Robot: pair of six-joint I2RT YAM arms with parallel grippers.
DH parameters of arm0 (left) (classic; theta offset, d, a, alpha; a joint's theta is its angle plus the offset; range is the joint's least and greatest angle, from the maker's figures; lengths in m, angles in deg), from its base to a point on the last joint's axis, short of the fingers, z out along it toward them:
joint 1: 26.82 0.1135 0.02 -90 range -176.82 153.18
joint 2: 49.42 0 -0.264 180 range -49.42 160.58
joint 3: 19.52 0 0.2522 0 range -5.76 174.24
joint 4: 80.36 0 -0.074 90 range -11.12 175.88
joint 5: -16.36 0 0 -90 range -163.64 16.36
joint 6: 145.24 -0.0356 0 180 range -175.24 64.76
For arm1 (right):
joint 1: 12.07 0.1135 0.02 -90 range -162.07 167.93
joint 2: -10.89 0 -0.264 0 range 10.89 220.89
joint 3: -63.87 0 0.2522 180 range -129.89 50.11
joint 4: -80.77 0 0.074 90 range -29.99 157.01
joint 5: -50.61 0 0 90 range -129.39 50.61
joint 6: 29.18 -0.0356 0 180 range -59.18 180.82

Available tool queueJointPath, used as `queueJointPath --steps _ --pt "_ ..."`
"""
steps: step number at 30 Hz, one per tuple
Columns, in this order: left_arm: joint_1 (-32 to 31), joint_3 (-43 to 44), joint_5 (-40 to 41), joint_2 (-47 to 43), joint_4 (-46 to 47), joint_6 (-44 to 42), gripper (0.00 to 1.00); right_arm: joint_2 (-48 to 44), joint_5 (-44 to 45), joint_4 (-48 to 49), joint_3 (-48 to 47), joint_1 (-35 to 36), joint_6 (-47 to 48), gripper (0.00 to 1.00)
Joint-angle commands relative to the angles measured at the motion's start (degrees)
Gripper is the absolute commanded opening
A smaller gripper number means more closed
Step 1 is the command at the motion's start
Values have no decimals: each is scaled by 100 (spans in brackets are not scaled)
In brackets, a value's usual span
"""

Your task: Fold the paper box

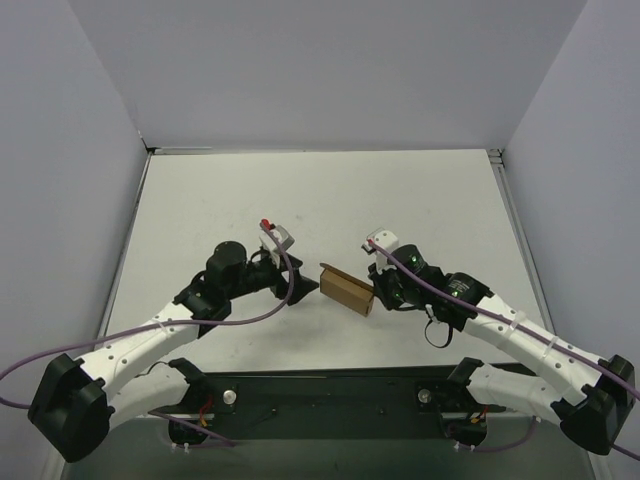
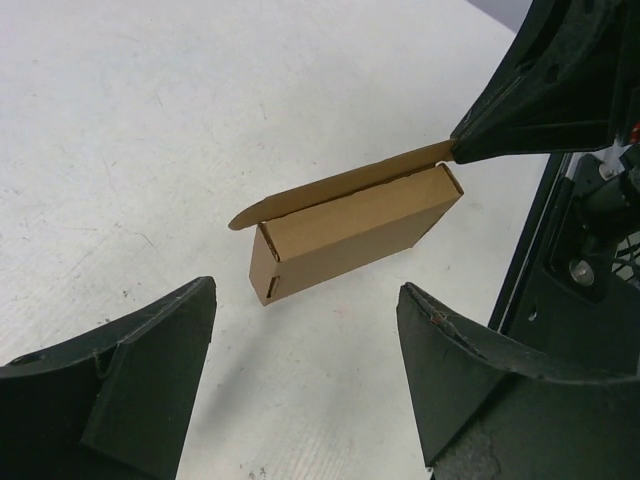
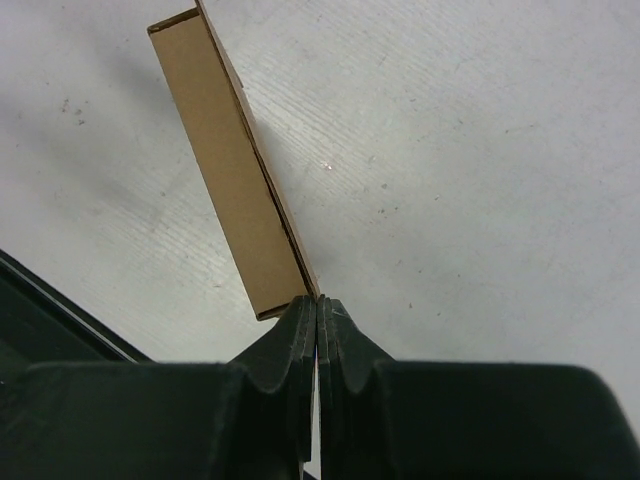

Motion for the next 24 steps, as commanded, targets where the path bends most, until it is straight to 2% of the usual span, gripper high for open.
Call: queueJointPath --steps 1,6,17,21,24 --pt "205 492 -405 318 66 -419 83 -61 -367 149 -18 122 373 0" --pt "486 703 -1230 643 137 -367 84 -193 -893 52 -89 201 408 0" --pt "486 809 -1898 715 -188 -156 79 -114 -1273 -177 -300 219 452 0" --pt "486 827 -2453 671 -329 -42 84 -114 -1484 -255 -352 201 452 0" --pt "486 879 -2341 609 -513 -76 84 -88 -1686 -352 -440 193 470 0"
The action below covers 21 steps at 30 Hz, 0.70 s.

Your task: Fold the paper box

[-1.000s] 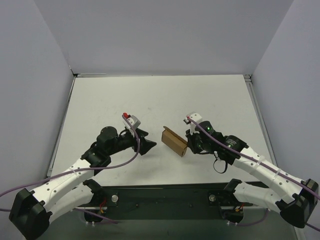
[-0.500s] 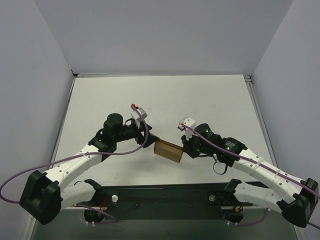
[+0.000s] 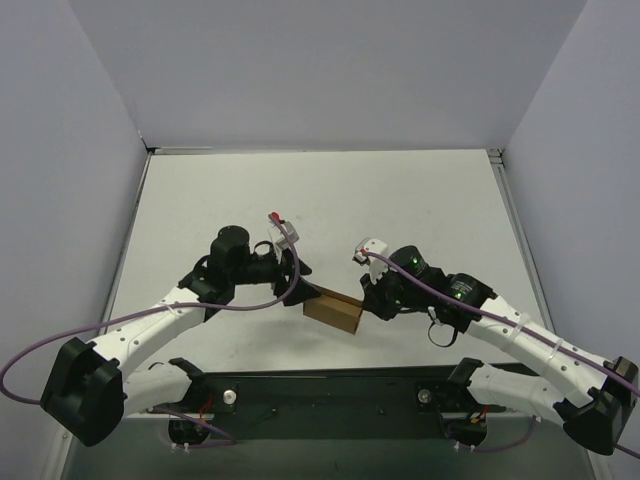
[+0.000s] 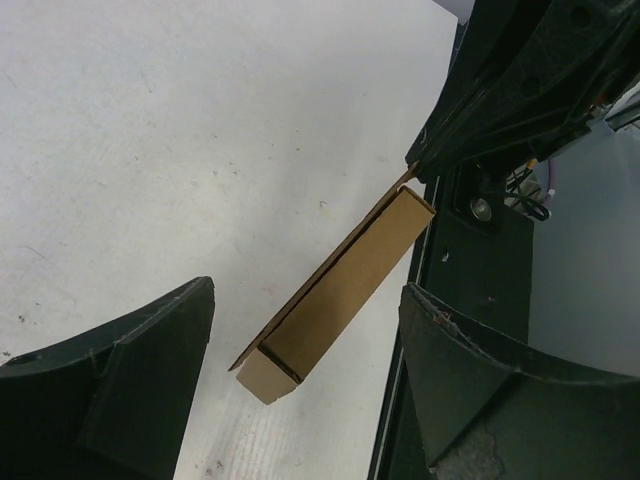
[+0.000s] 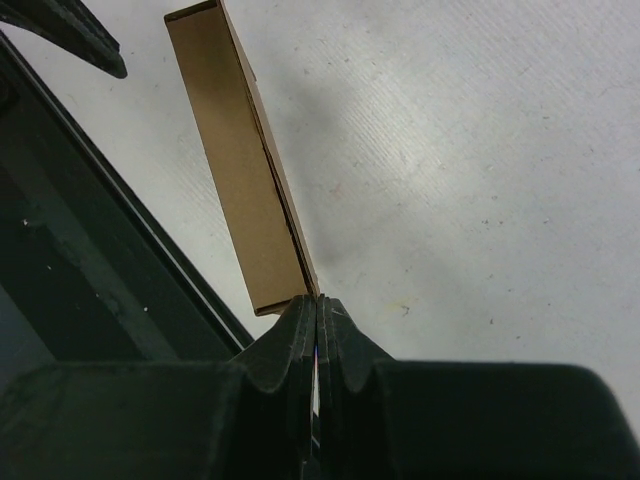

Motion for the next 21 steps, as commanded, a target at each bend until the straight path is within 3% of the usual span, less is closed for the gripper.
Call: queueJointPath --steps 1,9,21 --pt "19 309 -314 -210 -255 -11 84 -2 -386 -184 -335 16 85 0" --pt "10 475 -112 -140 -668 -169 67 24 -527 -290 -380 -90 103 0" --pt "-192 792 425 -88 -1705 -600 65 -11 -500 -299 -353 -222 120 0"
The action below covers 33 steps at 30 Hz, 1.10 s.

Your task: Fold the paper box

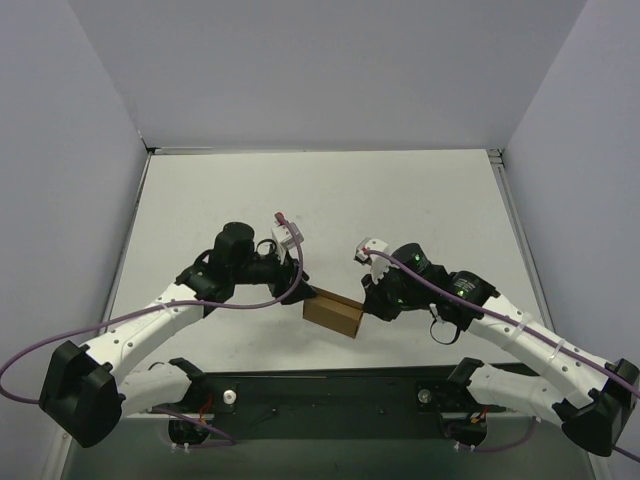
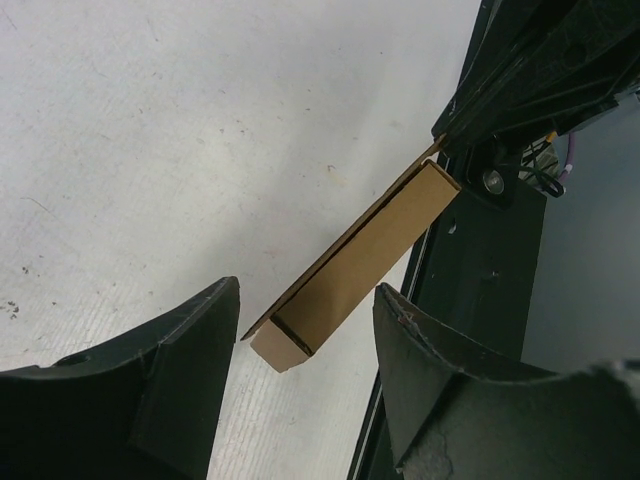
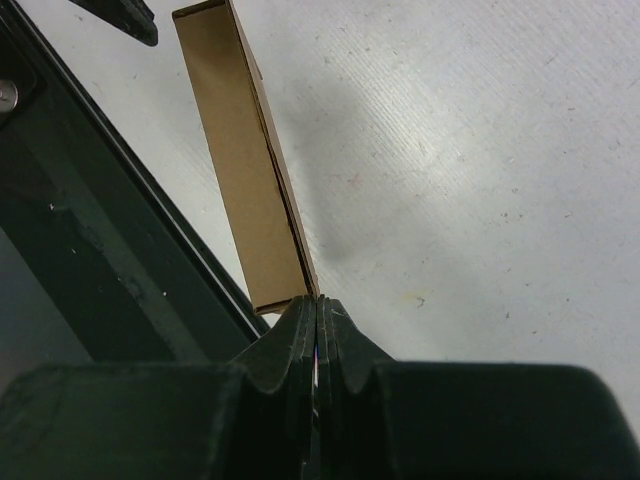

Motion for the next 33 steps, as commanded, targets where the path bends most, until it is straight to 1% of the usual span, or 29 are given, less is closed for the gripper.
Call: queueJointPath --steps 1,3,7,16,20,30,33 --pt "-118 390 197 -7 -469 -305 65 -13 -76 -36 -191 -49 105 0" --pt "-127 399 250 11 -487 -314 62 -31 -76 -36 -183 -58 105 0" --pt "-136 408 321 2 -548 -340 54 -31 -59 -36 -174 -84 114 0" --pt "-267 478 655 37 -803 -446 50 -31 -50 -36 -165 -93 123 0" --pt "-285 469 804 -15 -821 -463 43 -31 -6 -36 -165 -102 132 0" --pt "-285 452 954 -112 -795 -455 42 4 -6 -45 -156 -93 140 0" --pt "-285 443 989 -156 -795 -463 40 4 -6 -45 -156 -93 140 0"
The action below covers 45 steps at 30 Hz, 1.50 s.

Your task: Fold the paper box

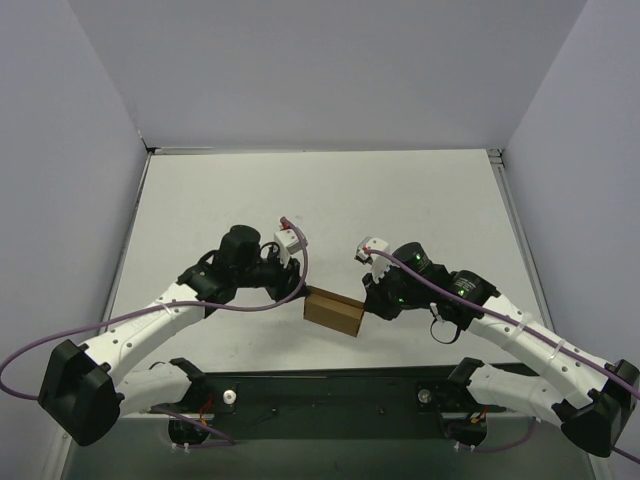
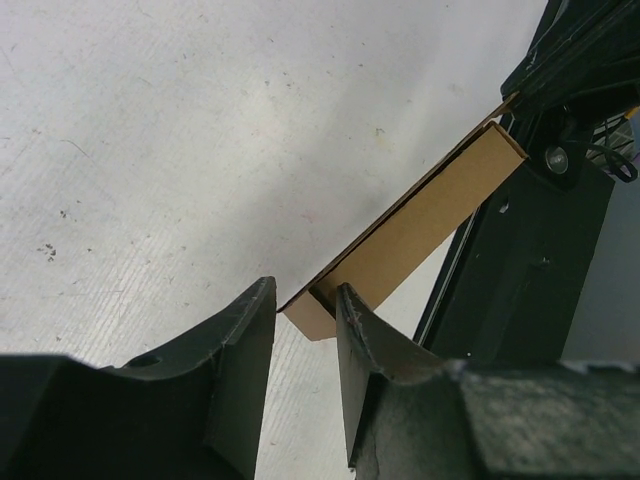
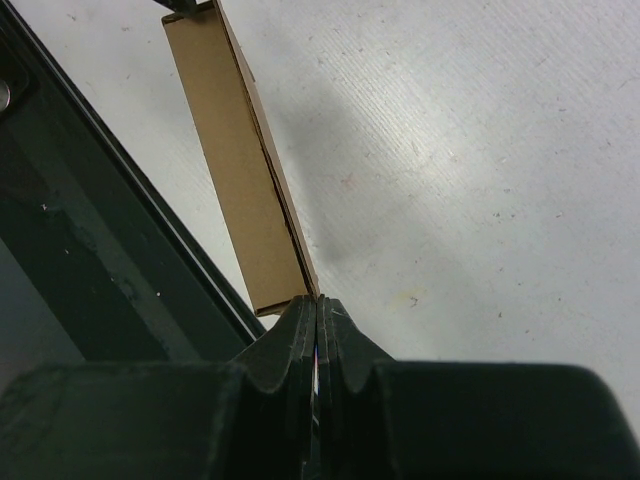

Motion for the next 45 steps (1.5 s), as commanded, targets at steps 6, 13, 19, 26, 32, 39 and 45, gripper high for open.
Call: queueJointPath --steps 6,13,19,26,32,39,45 --pt "-27 174 207 -323 113 -114 38 48 -15 -43 -156 -34 62 0" --pt "-36 139 154 -376 174 -105 34 66 -24 -52 -156 -25 62 0" --pt "-45 112 207 -288 288 -96 38 75 -67 -52 -165 -25 70 0" --pt "-27 112 136 -103 438 -114 45 84 -155 -52 -174 -25 79 0" --pt "-18 77 145 -50 500 -105 46 57 -129 -60 -165 -34 62 0" --pt "-18 68 49 -33 482 -96 40 66 -94 -60 -165 -25 70 0" --pt "-36 103 -13 20 403 -96 40 48 -85 -60 -174 -25 62 0"
